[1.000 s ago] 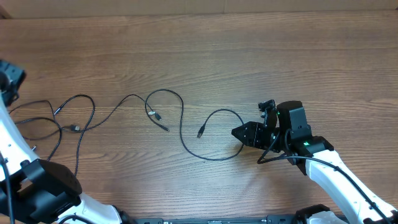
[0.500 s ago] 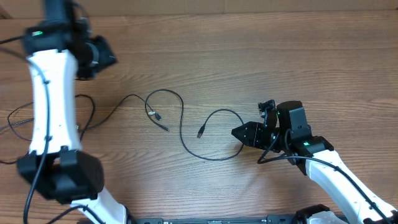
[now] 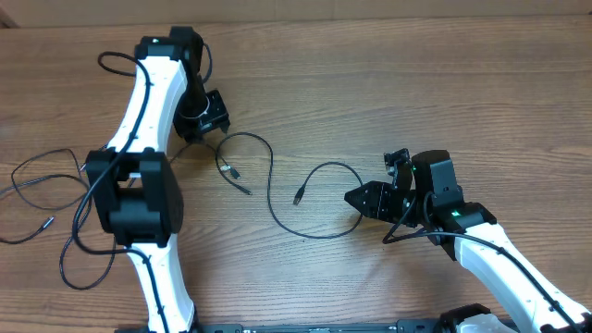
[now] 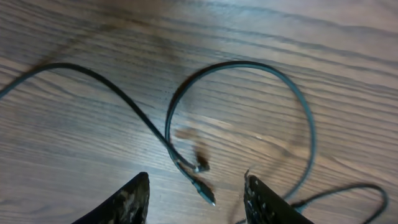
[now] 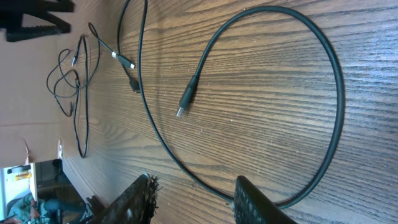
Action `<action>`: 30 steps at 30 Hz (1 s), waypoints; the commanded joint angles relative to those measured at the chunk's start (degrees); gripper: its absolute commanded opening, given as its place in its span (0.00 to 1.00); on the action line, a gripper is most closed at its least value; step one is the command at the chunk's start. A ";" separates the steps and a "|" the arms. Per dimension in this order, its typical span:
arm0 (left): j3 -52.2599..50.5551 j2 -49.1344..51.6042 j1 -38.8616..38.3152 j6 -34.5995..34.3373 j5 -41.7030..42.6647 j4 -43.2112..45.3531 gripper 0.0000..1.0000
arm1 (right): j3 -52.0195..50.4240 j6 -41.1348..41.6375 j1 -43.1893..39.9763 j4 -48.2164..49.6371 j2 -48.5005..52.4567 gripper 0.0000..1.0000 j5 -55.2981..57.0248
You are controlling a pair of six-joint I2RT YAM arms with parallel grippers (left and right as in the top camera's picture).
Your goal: Untangle cables
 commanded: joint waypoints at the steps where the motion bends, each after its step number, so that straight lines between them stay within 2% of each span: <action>1: 0.44 3.04 -0.07 -1.03 -1.01 -0.33 0.49 | 0.42 -0.68 -0.07 0.28 -0.24 0.40 0.55; 5: 0.44 5.49 -0.15 -1.46 -0.98 -0.33 0.49 | 0.42 -0.66 -0.07 0.26 -0.24 0.39 0.55; 7: 0.46 6.58 -0.11 -1.44 -1.01 -0.22 0.44 | 0.42 -0.66 -0.07 0.26 -0.24 0.40 0.55; 9: 0.46 7.28 -0.11 -1.44 -0.98 -0.02 0.34 | 0.42 -0.66 -0.07 0.26 -0.24 0.40 0.55; 12: 0.46 7.54 -0.11 -1.40 -0.98 0.72 0.04 | 0.42 -0.66 -0.07 0.26 -0.24 0.39 0.55; 20: 1.75 6.16 1.20 -1.97 -2.10 0.50 0.04 | 0.42 -0.68 -0.07 0.09 -0.24 0.39 0.57; 30: 12.24 -5.60 8.59 -1.81 -15.28 -3.80 0.04 | 0.42 -0.68 -0.07 0.04 -0.24 0.40 0.59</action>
